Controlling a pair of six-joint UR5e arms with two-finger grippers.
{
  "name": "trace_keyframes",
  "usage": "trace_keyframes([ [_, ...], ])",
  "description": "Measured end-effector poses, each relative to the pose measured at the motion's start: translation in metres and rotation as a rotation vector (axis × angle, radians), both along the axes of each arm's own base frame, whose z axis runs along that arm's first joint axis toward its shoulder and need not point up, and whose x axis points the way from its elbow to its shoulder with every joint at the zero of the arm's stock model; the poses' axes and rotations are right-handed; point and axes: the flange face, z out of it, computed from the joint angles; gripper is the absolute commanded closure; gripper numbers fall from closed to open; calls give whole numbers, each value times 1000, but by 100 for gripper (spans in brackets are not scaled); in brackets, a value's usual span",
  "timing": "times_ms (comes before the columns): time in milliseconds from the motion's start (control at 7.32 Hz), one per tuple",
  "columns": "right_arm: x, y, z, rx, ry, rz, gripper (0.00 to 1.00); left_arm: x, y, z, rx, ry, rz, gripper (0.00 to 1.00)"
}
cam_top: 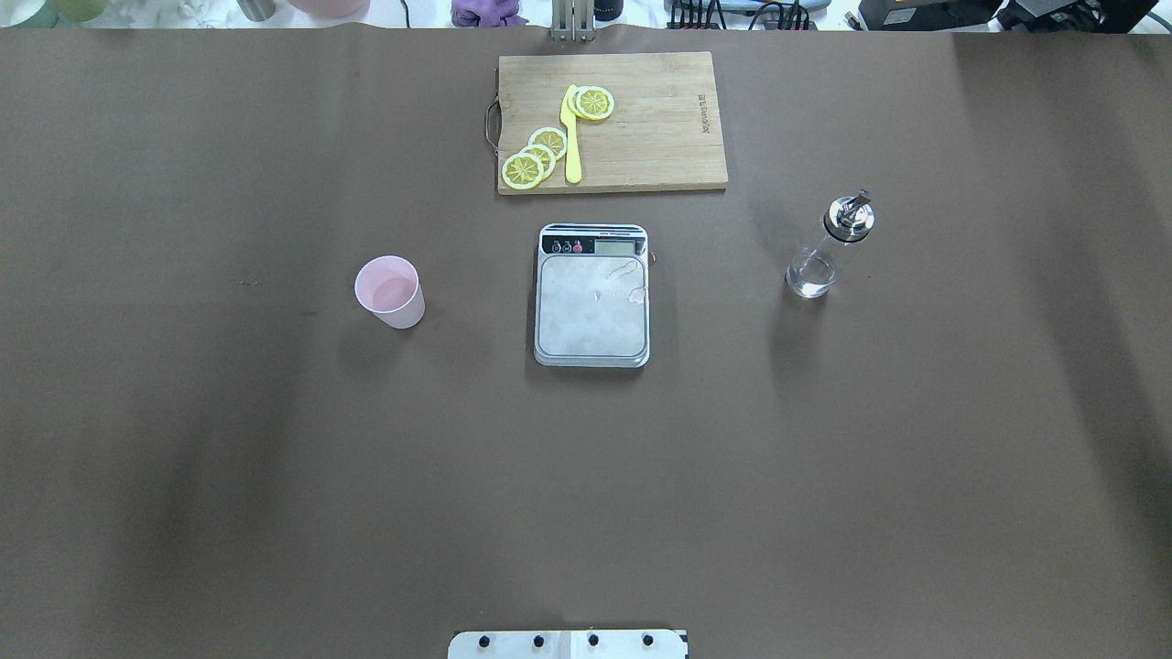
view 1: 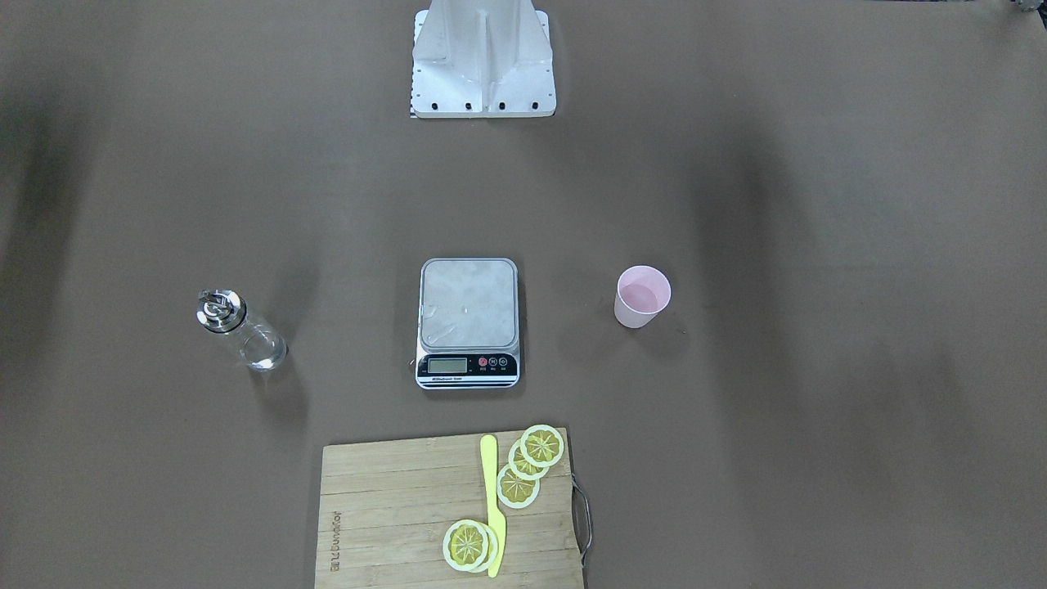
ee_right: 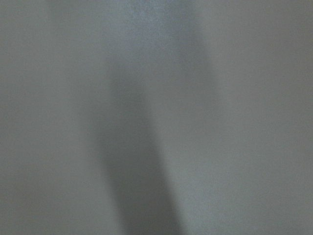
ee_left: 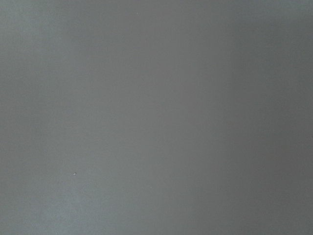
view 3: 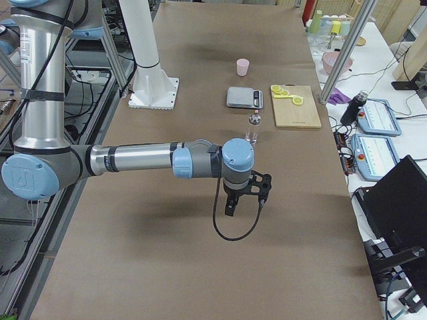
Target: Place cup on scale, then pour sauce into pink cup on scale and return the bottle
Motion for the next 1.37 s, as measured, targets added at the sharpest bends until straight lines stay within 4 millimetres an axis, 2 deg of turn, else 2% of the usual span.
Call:
trace_keyframes([
  [683, -1, -2, 1, -5, -1, -1, 0, 0, -5, 0, 5, -1, 5, 2],
  [1365, -2, -1, 2, -8, -2, -2, 0, 3, -16, -15, 46, 4, 9, 2],
])
